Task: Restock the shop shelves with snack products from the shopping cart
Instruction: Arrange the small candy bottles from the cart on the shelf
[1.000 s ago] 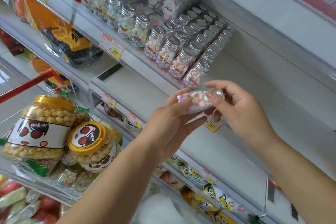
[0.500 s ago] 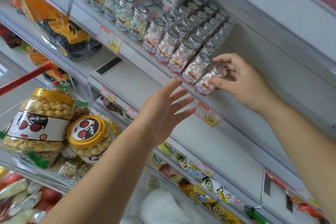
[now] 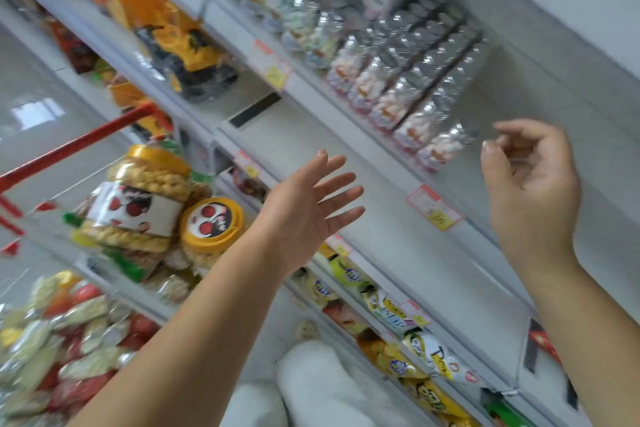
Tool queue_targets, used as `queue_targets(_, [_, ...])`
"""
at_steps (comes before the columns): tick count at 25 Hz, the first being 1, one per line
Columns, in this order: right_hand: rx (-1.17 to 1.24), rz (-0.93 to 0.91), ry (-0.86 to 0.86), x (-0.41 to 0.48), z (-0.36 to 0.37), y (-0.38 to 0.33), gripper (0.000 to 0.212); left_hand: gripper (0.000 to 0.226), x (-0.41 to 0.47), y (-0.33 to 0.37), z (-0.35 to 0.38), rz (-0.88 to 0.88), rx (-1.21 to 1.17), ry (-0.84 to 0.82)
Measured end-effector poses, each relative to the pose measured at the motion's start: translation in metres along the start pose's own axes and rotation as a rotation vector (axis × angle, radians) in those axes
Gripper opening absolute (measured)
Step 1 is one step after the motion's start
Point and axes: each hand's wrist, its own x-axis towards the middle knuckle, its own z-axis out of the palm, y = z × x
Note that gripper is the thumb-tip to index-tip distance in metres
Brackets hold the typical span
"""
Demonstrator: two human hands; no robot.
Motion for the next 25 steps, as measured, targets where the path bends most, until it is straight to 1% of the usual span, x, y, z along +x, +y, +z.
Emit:
queue_targets(1, [0.025,0.007,-0.041,-0.017,0.009,-0.013,0.018,0.035,-0.010,0.003,-0.020,0.007,-0.019,0.036])
queue_targets(2, [0.060,0.037,-0.124,-0.034,0.021,-0.024,0.017,0.034,-0.021,0.006,-0.041,0.012,-0.040,0.075])
queue_targets(4, [0.155,0.129,-0.344,-0.070,0.061,-0.041,0.016,0.029,-0.050,0.009,-0.096,0.033,-0.083,0.190])
queue_targets(6, [0.174,0.224,-0.595,-0.107,0.119,-0.047,0.016,0.024,-0.084,0.005,-0.163,0.064,-0.139,0.362])
queue_targets(8, [0.095,0.298,-0.893,-0.148,0.181,-0.050,0.022,0.019,-0.121,-0.010,-0.226,0.070,-0.208,0.564])
queue_targets(10, [-0.018,0.339,-1.204,-0.189,0.240,-0.049,0.020,0.014,-0.153,-0.030,-0.281,0.057,-0.278,0.747])
queue_targets(12, [-0.156,0.280,-1.446,-0.226,0.295,-0.047,0.024,0.016,-0.179,-0.051,-0.327,0.056,-0.360,0.887])
queue_targets(13, [-0.205,0.248,-1.515,-0.240,0.318,-0.048,0.028,0.018,-0.188,-0.060,-0.344,0.058,-0.393,0.945])
queue_targets(15, [-0.267,0.200,-1.610,-0.264,0.360,-0.049,0.034,0.014,-0.201,-0.074,-0.369,0.057,-0.442,1.043])
queue_targets(18, [-0.363,0.153,-1.708,-0.295,0.415,-0.045,0.042,0.012,-0.207,-0.098,-0.395,0.064,-0.528,1.172])
queue_targets(19, [-0.387,0.119,-1.734,-0.305,0.429,-0.042,0.047,0.012,-0.207,-0.106,-0.402,0.062,-0.548,1.193])
queue_targets(21, [-0.437,-0.008,-1.770,-0.323,0.453,-0.035,0.058,0.012,-0.200,-0.121,-0.412,0.041,-0.578,1.216])
queue_targets(23, [-0.487,-0.087,-1.737,-0.339,0.468,-0.032,0.062,0.015,-0.191,-0.131,-0.420,0.031,-0.613,1.219])
queue_targets(25, [-0.510,-0.088,-1.649,-0.357,0.473,-0.026,0.065,0.018,-0.180,-0.137,-0.427,0.036,-0.672,1.212])
